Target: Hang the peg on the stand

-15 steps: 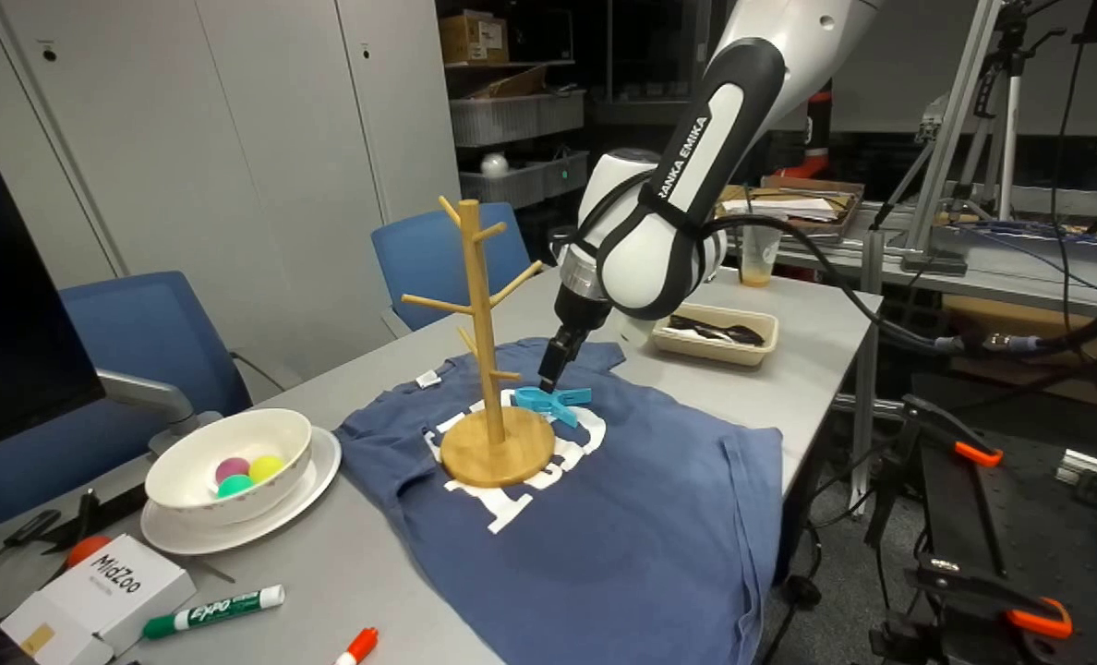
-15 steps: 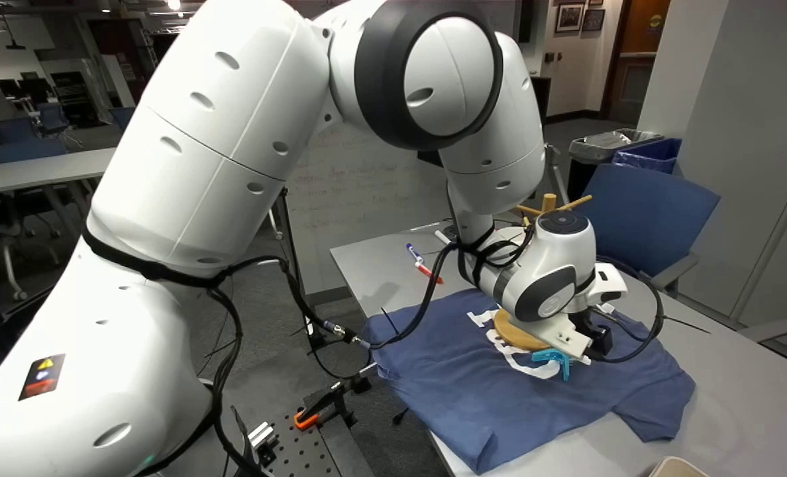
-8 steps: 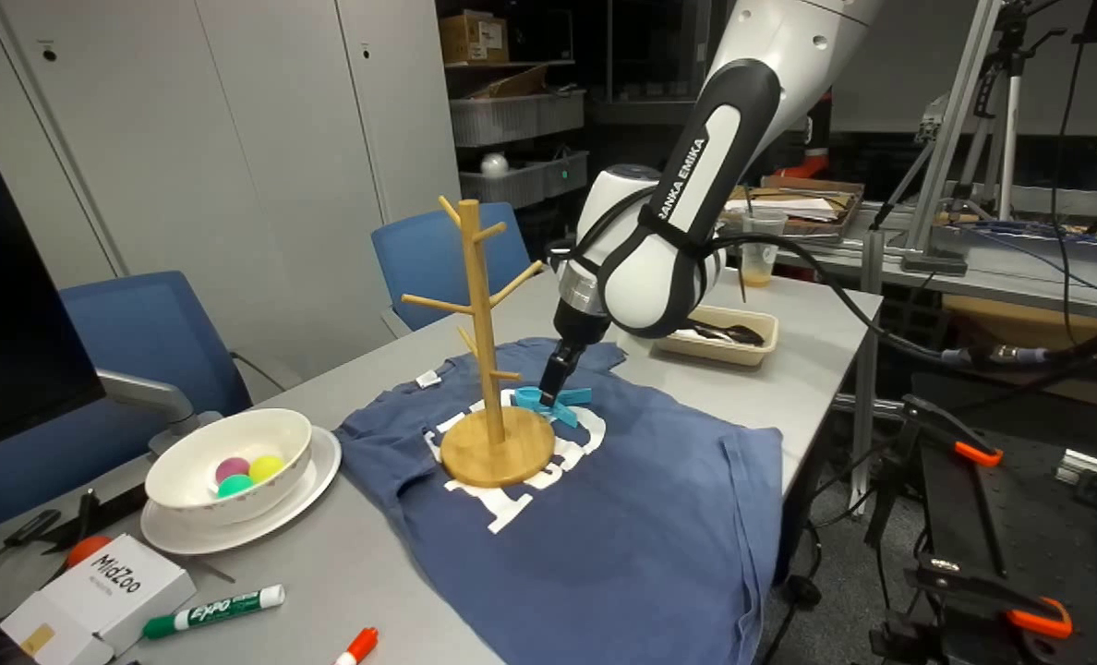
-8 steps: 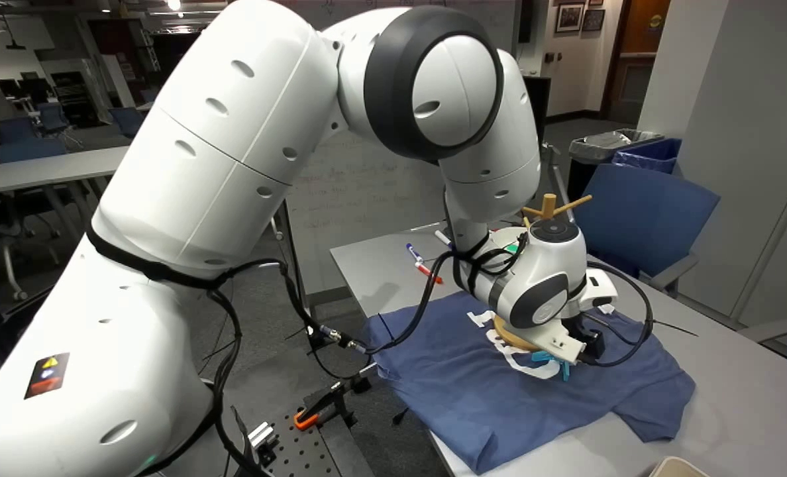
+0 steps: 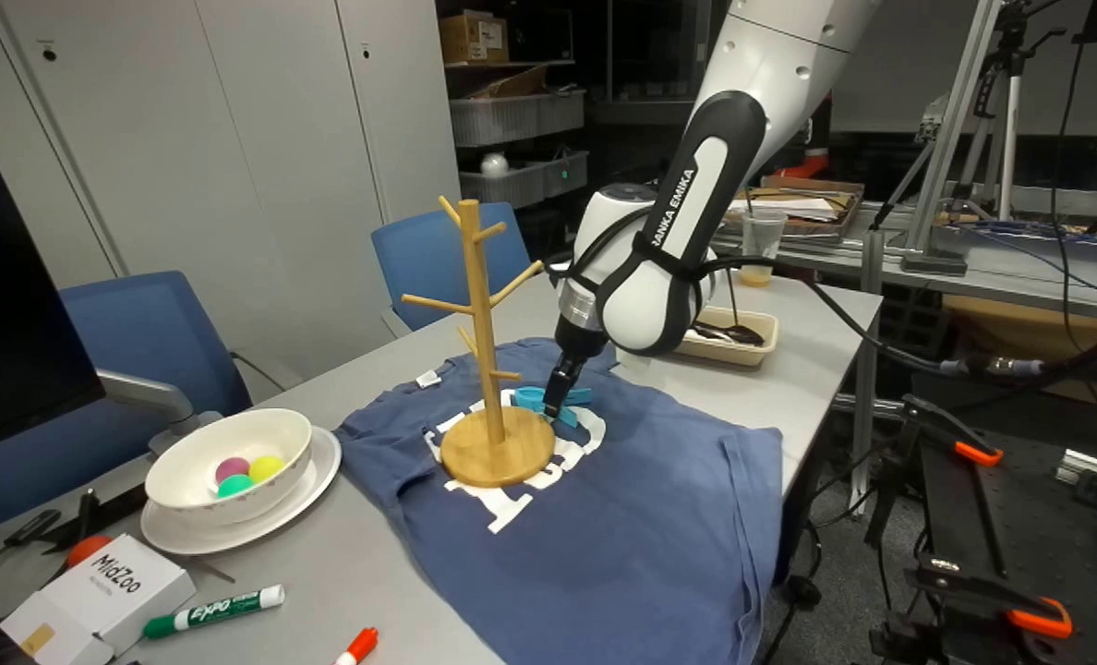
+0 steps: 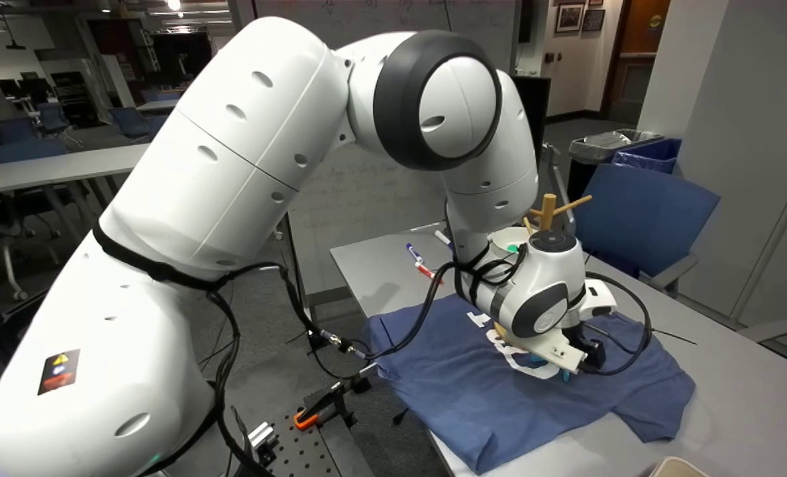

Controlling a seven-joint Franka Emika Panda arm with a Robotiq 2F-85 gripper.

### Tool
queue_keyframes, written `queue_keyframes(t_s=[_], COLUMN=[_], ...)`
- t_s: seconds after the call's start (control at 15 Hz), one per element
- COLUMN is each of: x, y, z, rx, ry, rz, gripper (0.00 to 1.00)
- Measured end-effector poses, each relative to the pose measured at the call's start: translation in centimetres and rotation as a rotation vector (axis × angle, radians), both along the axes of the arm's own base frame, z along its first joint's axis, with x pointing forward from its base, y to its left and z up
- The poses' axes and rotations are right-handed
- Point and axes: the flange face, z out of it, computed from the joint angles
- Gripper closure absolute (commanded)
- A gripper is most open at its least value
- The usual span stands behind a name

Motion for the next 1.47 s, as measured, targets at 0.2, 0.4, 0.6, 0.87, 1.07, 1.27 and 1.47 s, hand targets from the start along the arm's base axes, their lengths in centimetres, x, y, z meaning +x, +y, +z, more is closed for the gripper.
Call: queue_keyframes(t_s=[0.2, 0.4, 0.6, 0.87, 1.07, 1.27, 1.47], x=[0.2, 0.4, 0.5, 0.5, 0.1, -1.0, -2.6], y=[0.0, 0.0, 0.0, -0.6, -1.5, -2.8, -4.4], z=[-0.4, -0.6, -0.5, -0.4, 0.1, 1.1, 2.5], rx=[-0.004, -0.006, -0.008, -0.011, -0.02, -0.026, -0.032], ry=[0.0, -0.001, -0.004, -0.006, -0.002, 0.033, 0.08], rz=[-0.003, -0.009, -0.018, -0.048, -0.065, -0.087, -0.118], gripper=[0.42, 0.66, 0.67, 0.67, 0.67, 0.67, 0.67])
